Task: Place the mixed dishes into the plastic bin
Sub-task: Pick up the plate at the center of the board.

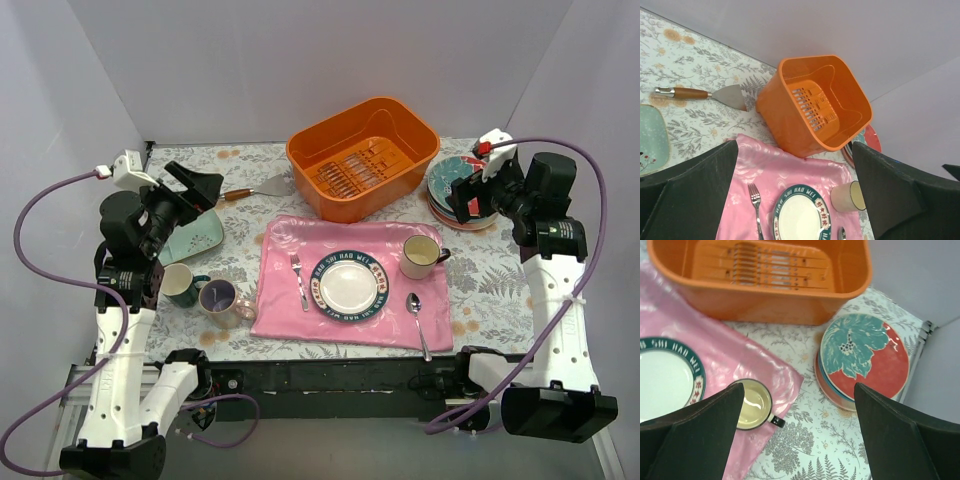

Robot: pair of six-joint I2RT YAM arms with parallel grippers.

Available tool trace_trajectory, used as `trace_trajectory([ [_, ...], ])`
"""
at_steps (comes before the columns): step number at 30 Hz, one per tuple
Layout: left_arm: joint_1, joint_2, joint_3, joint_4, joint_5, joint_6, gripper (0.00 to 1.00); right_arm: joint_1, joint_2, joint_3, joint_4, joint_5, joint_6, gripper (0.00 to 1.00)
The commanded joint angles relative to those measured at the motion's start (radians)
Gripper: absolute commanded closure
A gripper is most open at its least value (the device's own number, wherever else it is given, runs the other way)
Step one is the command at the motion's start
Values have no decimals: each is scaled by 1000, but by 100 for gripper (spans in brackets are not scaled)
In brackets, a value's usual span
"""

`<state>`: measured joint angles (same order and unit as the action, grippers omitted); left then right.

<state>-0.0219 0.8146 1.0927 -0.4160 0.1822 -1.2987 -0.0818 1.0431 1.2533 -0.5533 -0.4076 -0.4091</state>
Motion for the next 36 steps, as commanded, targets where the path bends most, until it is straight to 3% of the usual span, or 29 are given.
trace_trajectory([
  [1, -3, -15, -30, 29, 42, -33, 2, 2, 29, 37, -77, -105, -169, 1],
  [10, -3, -12, -76, 48, 48, -51, 2, -29, 153, 46, -76, 47, -192, 1],
  [21, -3, 0, -122, 80, 66, -77, 2, -72, 317, 81, -83, 118, -260, 2],
  [31, -3, 14, -149, 97, 102, -111, 2, -35, 511, 205, -108, 141, -326, 14],
  [36, -3, 17, -169, 112, 106, -119, 2, 11, 540, 137, -39, 168, -417, 17],
])
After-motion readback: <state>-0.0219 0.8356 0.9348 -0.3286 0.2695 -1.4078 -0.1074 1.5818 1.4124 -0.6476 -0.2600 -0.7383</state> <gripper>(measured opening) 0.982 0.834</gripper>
